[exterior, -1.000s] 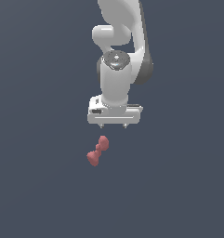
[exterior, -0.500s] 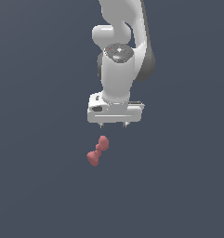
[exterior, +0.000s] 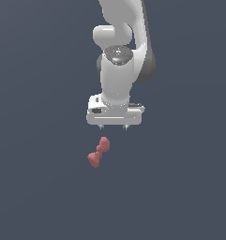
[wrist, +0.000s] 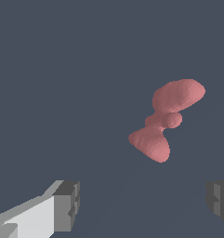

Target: Pick up the object and move it to a goal position.

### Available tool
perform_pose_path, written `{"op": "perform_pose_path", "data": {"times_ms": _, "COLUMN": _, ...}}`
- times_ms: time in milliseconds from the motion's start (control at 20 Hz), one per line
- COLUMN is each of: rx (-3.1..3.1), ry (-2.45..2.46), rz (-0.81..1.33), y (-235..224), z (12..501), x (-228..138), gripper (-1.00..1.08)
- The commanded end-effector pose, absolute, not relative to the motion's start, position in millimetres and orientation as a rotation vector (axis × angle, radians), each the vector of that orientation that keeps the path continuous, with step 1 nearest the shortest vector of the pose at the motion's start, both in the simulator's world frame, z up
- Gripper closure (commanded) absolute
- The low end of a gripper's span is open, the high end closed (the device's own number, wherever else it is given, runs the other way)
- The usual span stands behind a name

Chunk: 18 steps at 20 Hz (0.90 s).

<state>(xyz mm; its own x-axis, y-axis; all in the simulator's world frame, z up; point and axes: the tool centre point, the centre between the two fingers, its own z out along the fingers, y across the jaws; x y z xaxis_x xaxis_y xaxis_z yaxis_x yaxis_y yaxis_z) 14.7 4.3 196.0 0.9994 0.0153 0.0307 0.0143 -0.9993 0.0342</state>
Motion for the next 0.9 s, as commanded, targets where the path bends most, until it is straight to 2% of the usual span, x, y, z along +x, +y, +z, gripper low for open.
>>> {"op": "perform_pose_path", "data": {"times_ms": 0, "rx": 3.11, "ry": -0.027, "rz": 0.045, "y": 0.4, "z": 193.2, "x": 17.9, "gripper": -0.92}}
{"op": "perform_pose_path", "data": {"times_ms": 850, "rx": 3.061, "ry": -0.693, "rz": 0.007, "y": -51.5, "z": 153.9, "x": 57.3, "gripper": -0.92}}
